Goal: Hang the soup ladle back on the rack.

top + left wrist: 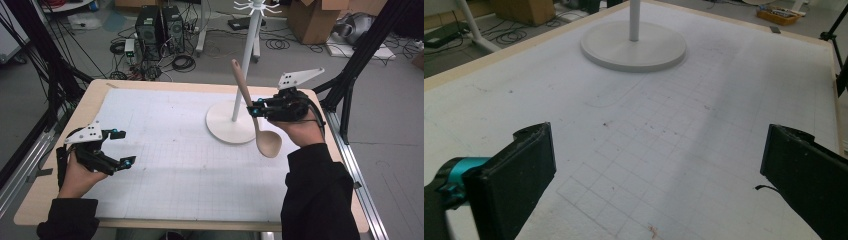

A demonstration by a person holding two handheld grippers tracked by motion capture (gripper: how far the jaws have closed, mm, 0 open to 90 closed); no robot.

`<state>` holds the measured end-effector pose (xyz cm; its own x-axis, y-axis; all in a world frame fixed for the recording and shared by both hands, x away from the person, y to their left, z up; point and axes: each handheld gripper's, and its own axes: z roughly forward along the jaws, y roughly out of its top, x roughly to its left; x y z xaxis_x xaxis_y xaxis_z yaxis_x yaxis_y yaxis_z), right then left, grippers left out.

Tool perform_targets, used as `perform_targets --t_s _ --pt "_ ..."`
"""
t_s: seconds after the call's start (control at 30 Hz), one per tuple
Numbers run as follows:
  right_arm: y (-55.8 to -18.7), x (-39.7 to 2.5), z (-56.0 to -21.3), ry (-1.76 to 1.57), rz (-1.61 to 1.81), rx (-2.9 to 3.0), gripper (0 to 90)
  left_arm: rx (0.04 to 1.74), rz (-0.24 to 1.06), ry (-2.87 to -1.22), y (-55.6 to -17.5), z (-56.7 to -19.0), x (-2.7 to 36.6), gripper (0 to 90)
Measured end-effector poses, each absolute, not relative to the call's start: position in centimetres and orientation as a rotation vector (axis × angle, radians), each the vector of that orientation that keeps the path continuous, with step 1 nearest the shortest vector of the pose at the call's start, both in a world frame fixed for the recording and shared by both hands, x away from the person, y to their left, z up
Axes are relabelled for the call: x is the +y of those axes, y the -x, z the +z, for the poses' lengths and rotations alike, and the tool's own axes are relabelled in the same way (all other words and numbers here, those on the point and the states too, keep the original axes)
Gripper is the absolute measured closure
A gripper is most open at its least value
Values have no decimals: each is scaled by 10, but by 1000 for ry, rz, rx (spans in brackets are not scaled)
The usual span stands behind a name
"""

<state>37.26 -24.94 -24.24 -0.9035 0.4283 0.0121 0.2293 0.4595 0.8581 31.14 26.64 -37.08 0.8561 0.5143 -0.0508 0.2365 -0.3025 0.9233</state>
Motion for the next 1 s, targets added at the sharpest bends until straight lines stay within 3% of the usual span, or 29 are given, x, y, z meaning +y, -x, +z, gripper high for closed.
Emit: perform_targets --t_s 0.43,1.0 --pt "-389 -279 -210 -712 1473 2381 778 554 303 -1890 -311 -371 266 17" --pt "-400 -286 -183 -856 1401 2282 778 550 303 -1886 -311 -371 267 16"
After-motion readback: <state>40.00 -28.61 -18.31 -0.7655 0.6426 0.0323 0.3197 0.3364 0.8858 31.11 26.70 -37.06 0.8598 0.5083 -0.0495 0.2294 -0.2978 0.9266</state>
